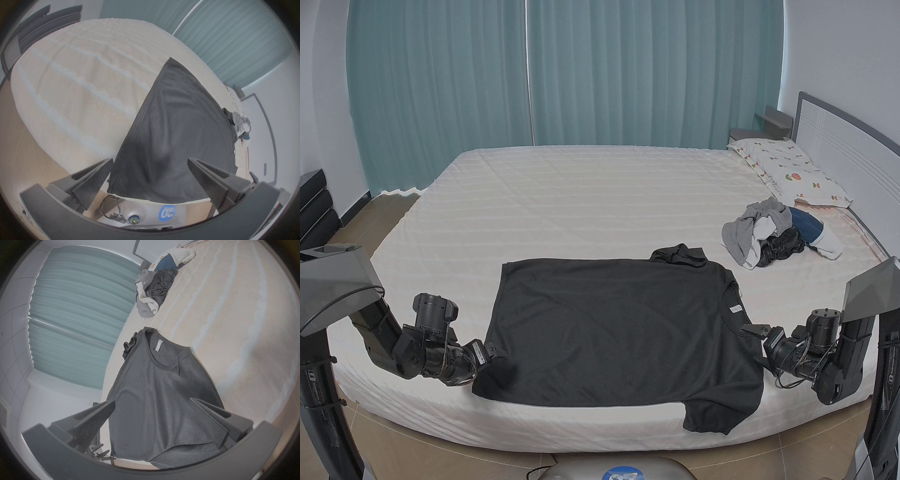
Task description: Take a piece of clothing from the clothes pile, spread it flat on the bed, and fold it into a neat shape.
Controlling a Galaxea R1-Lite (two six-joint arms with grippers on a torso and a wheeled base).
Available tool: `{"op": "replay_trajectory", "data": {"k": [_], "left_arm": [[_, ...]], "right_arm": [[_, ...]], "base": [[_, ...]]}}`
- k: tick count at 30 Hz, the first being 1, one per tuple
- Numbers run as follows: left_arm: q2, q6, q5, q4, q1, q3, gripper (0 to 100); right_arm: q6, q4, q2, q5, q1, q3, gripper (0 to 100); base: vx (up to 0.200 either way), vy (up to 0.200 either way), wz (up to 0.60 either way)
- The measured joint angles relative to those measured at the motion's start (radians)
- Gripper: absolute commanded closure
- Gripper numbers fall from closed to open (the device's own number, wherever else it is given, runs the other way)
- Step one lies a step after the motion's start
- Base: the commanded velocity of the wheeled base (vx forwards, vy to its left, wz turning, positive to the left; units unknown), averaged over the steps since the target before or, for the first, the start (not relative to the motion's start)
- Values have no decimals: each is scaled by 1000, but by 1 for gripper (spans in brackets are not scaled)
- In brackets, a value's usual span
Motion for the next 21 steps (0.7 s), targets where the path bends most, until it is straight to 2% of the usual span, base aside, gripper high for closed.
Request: {"op": "replay_trajectory", "data": {"k": [7,21], "left_arm": [[45,63,39,-123,-6,46,0],[64,72,51,-180,-53,91,0]], "right_arm": [[0,-1,5,-2,5,-1,0],[0,-22,19,-4,7,0,0]], "base": [[0,0,0],[0,0,0]]}}
